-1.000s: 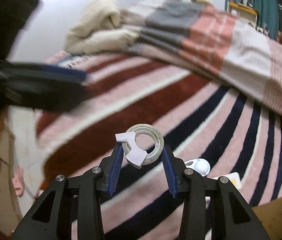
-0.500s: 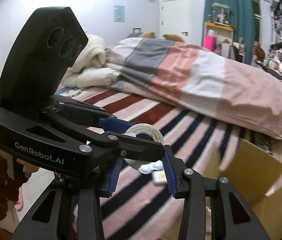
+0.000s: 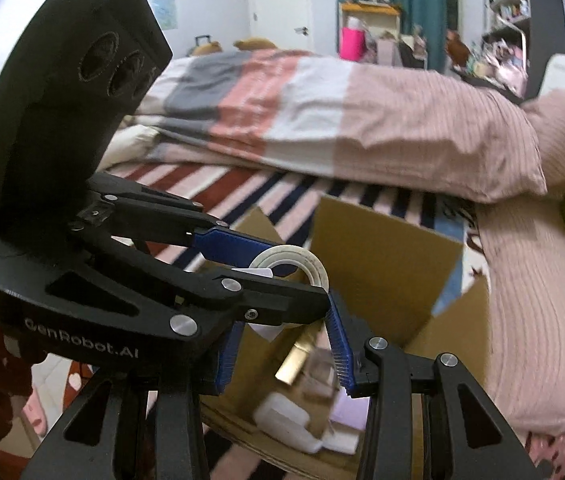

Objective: Organize rigid objects
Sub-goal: 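Carry the tape roll into the cardboard box and open the right gripper, then grasp the white earbud case with the right gripper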

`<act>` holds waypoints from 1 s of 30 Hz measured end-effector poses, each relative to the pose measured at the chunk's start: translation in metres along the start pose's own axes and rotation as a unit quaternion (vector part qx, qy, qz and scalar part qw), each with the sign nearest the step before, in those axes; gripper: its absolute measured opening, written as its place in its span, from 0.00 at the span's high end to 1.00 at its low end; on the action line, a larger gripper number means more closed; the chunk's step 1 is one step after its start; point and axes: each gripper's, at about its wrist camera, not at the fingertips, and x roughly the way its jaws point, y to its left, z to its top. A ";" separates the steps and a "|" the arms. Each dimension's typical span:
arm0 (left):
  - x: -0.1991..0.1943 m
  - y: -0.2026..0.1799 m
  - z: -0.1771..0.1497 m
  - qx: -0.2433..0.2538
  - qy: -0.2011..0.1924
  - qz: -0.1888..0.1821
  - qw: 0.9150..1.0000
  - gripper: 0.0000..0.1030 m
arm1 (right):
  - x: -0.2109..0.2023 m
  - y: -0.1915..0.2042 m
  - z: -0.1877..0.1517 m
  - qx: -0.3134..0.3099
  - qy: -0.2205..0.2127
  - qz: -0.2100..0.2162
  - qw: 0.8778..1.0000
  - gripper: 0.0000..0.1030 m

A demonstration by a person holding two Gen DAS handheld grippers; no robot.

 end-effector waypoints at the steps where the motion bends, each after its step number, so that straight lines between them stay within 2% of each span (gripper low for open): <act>1: 0.001 -0.001 0.001 0.001 0.001 0.009 1.000 0.62 | -0.001 -0.001 -0.002 0.002 0.004 -0.005 1.000 0.65; 2: 0.001 -0.003 0.001 0.003 0.000 0.016 1.000 0.47 | 0.002 -0.003 -0.004 0.006 0.013 -0.011 1.000 0.65; 4: -0.006 -0.005 0.000 0.010 -0.016 0.034 0.999 0.28 | 0.002 -0.004 -0.008 0.013 0.020 -0.008 1.000 0.57; 5: -0.012 -0.004 -0.002 0.012 -0.026 0.045 0.999 0.24 | 0.001 -0.004 -0.010 0.014 0.018 -0.006 1.000 0.56; 11: -0.058 0.022 -0.017 -0.011 -0.071 0.087 0.994 0.23 | -0.009 0.018 -0.004 0.001 -0.013 0.015 1.000 0.56; 18: -0.136 0.076 -0.060 -0.040 -0.128 0.176 0.975 0.20 | -0.002 0.097 0.019 -0.070 -0.041 0.080 0.993 0.56; 22: -0.161 0.105 -0.090 -0.055 -0.140 0.220 0.964 0.19 | 0.031 0.148 0.024 -0.098 0.001 0.116 0.988 0.55; 25: -0.172 0.131 -0.116 -0.075 -0.142 0.238 0.958 0.19 | 0.062 0.170 0.020 -0.094 0.030 0.119 0.988 0.51; 27: -0.175 0.147 -0.135 -0.092 -0.142 0.237 0.957 0.19 | 0.087 0.175 0.014 -0.086 0.049 0.121 0.988 0.51; 30: -0.177 0.165 -0.157 -0.114 -0.137 0.237 0.955 0.19 | 0.129 0.169 0.002 -0.051 0.077 0.098 0.991 0.51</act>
